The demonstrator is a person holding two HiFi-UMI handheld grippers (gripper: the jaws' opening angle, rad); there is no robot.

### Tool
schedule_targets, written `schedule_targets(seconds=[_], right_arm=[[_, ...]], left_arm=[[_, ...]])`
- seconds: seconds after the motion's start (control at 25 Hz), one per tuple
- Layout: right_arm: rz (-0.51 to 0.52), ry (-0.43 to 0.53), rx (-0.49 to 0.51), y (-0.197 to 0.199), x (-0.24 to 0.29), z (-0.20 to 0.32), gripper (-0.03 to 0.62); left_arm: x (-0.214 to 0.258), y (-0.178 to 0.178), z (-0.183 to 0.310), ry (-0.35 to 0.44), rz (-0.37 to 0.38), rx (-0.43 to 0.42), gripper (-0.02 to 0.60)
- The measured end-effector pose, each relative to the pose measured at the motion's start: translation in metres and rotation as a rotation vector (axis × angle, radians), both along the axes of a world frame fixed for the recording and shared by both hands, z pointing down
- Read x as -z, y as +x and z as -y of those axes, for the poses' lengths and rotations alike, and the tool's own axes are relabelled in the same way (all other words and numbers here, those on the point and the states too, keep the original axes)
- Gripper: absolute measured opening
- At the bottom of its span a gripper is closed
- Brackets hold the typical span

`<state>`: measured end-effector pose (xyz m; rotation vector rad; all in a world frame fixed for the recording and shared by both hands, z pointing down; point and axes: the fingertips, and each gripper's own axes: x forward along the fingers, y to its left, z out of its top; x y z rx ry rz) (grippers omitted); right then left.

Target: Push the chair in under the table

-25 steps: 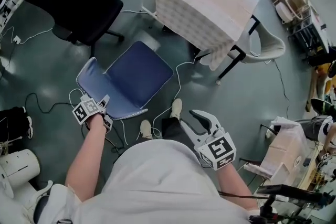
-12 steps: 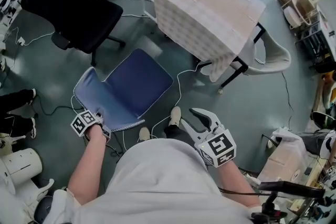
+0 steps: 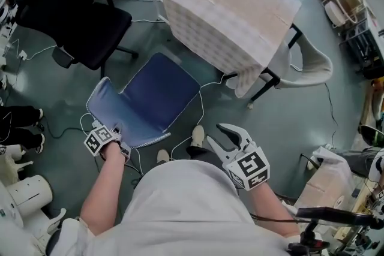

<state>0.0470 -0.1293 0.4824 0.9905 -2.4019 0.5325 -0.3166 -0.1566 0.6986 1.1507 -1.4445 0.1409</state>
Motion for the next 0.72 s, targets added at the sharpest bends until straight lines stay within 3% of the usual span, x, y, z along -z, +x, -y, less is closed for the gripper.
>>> schedule_targets(seconds=[0.72], right_arm=[[-0.008,-0.006,-0.113,0.102,0.000,0.037,0.164]], left_arm=[[0.007,0.089,0.112,0.013,-0.020,-0.012,0.077]])
